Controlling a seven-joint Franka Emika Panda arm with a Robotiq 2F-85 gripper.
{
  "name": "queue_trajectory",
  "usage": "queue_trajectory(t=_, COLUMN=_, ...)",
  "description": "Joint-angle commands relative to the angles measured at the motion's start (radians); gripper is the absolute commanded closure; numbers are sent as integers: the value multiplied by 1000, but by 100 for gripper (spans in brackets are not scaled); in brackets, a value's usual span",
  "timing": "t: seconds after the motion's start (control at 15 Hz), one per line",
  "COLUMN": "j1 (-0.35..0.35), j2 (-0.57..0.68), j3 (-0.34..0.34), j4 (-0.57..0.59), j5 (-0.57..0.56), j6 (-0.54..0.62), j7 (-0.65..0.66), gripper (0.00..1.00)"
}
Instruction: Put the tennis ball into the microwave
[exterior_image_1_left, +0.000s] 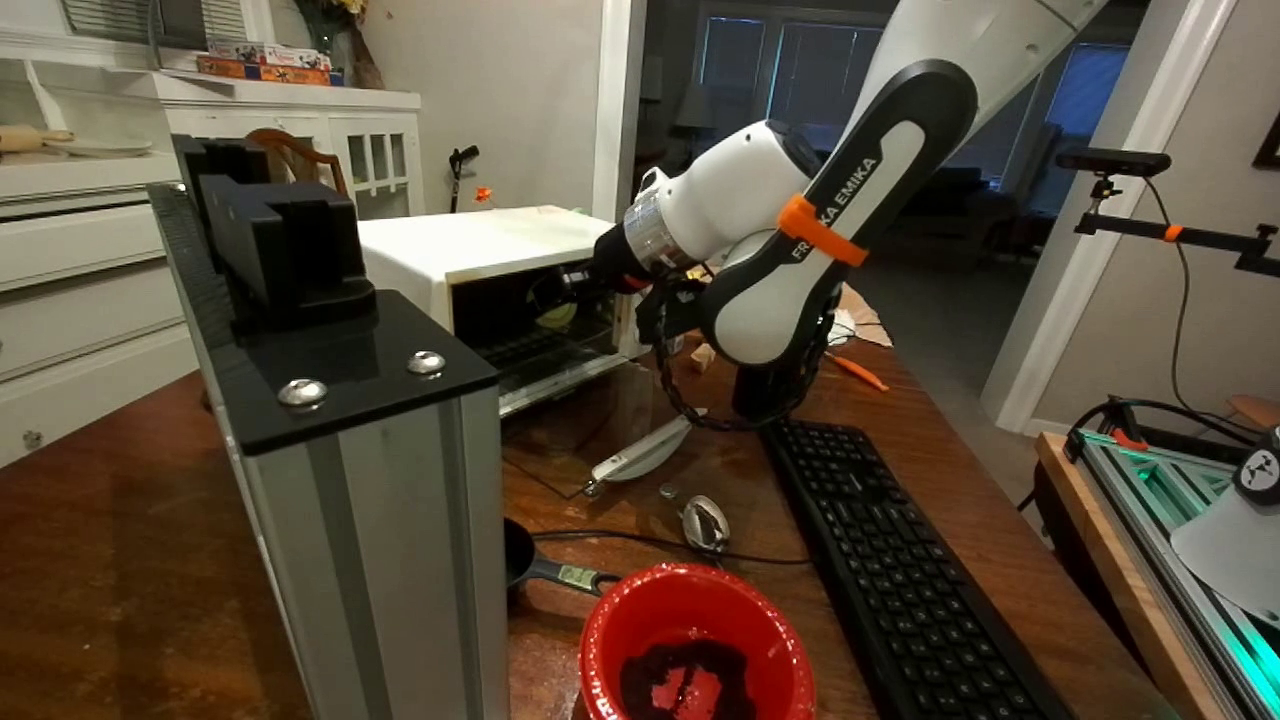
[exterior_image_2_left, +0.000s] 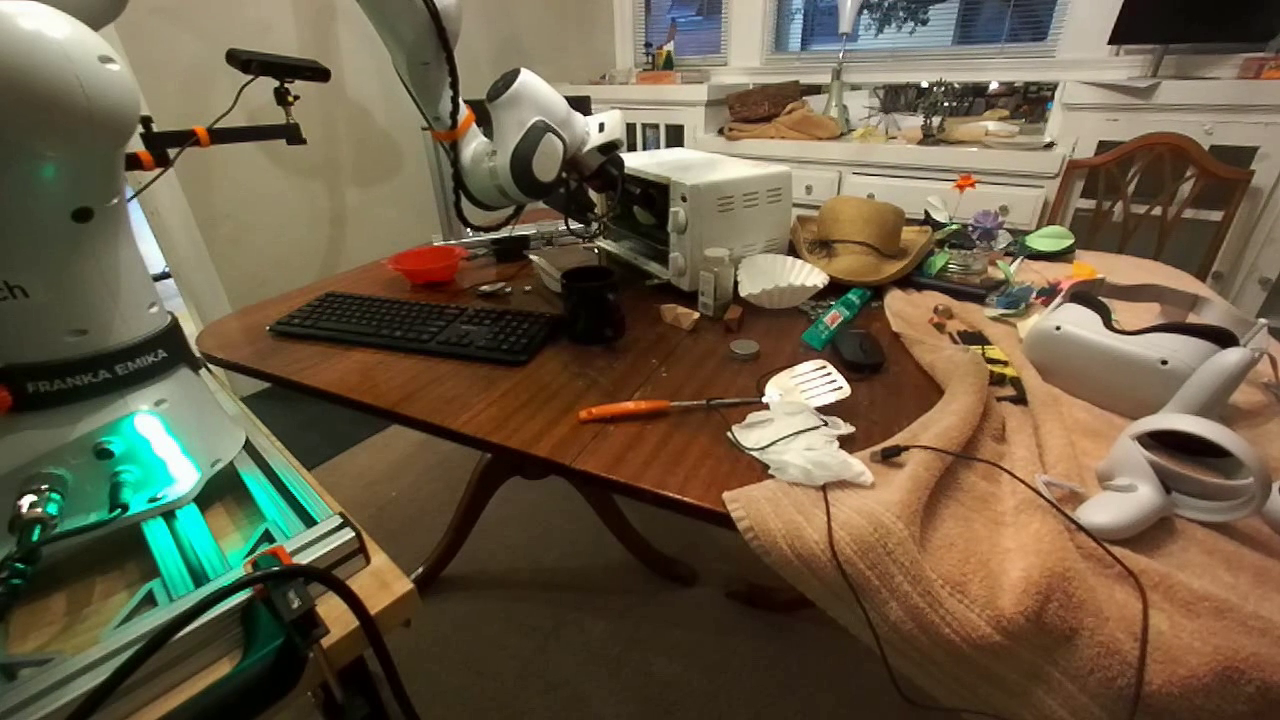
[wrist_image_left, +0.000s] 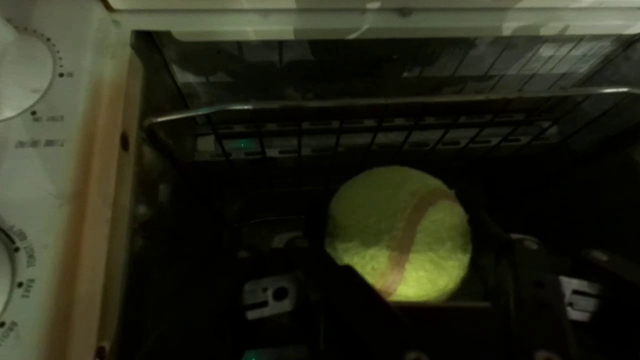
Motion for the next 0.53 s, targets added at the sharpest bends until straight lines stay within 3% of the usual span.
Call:
queue_trajectory(t=0.0, j1=14, j2=87, j3=-24, j4=79, j5=45, j6=23, j7=11, gripper=58)
queue_trajectory(t=0.47, j1=20, j2=182, j3=-39, j4=171, j5=95, j6=58, j7=10, gripper=58)
